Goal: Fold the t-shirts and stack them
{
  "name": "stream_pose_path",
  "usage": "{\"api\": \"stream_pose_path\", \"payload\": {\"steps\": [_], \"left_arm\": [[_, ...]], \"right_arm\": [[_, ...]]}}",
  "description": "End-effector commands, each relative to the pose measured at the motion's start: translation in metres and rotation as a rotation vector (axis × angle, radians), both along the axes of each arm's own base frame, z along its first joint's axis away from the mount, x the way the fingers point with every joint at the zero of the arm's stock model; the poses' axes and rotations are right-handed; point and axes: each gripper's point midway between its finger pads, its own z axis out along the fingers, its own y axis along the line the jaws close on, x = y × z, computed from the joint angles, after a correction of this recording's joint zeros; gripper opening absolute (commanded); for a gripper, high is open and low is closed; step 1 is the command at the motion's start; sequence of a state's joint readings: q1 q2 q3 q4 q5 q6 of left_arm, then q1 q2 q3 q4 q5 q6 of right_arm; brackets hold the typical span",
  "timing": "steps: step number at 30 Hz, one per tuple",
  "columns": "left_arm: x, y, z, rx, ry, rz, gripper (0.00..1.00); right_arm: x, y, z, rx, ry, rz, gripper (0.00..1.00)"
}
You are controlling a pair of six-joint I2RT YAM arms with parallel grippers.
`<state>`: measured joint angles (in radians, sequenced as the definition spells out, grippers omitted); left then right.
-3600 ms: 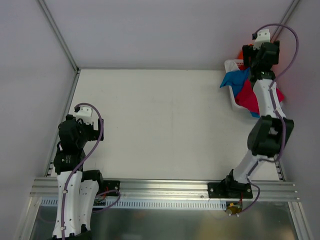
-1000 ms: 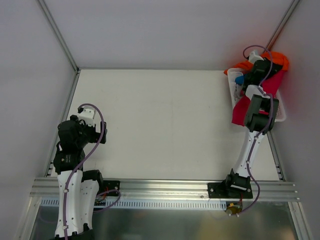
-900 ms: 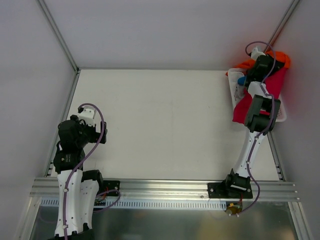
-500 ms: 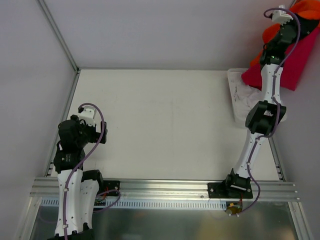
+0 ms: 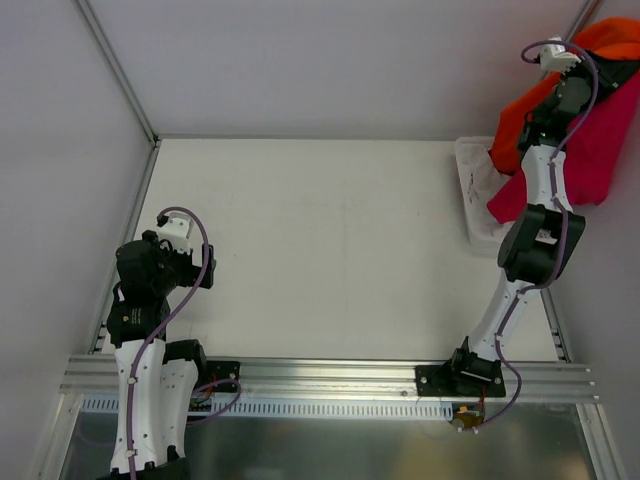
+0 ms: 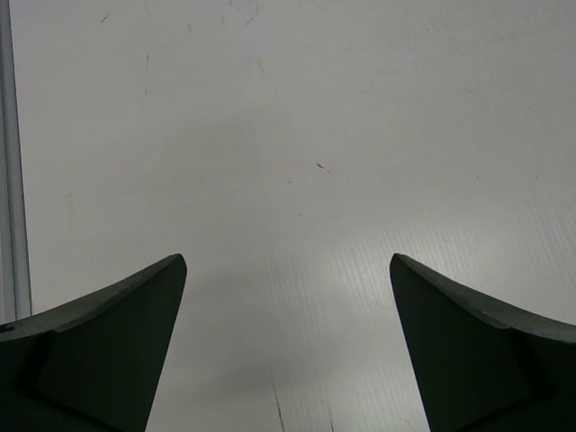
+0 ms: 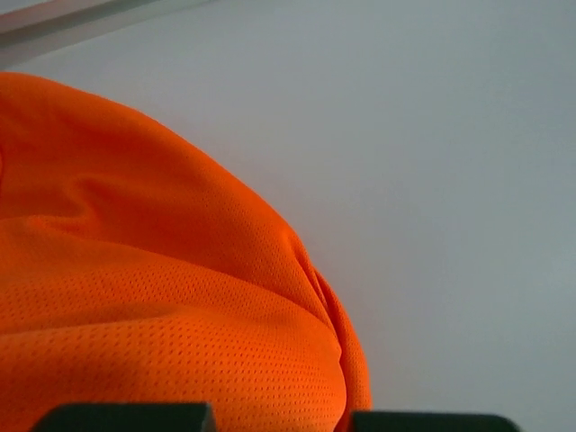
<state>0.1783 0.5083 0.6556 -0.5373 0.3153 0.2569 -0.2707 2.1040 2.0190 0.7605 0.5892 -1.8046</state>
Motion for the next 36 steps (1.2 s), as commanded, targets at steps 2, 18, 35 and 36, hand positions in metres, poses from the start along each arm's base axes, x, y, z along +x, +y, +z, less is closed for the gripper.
{"api": "stream_pose_path", "payload": {"steps": [2, 18, 35, 36], "left_arm": [[-0.001, -0.005, 0.009, 0.003, -0.030, -0.039, 0.99], [-0.002, -0.008, 0.010, -0.001, -0.034, -0.056, 0.99], [0.000, -0.002, 0.006, 0.010, -0.013, -0.026, 0.99], [0.001, 0.001, 0.005, 0.012, -0.005, -0.012, 0.99]], "right_arm": [[-0.085, -0.002, 0.067, -0.040, -0.176, -0.096, 0.03], [-0.106, 0.025, 0.015, 0.490, 0.002, 0.152, 0.97], [-0.034, 0.213, -0.200, 1.389, 0.507, 0.750, 0.97], [-0.026, 0.207, -0.212, 1.370, 0.494, 0.697, 0.97]]}}
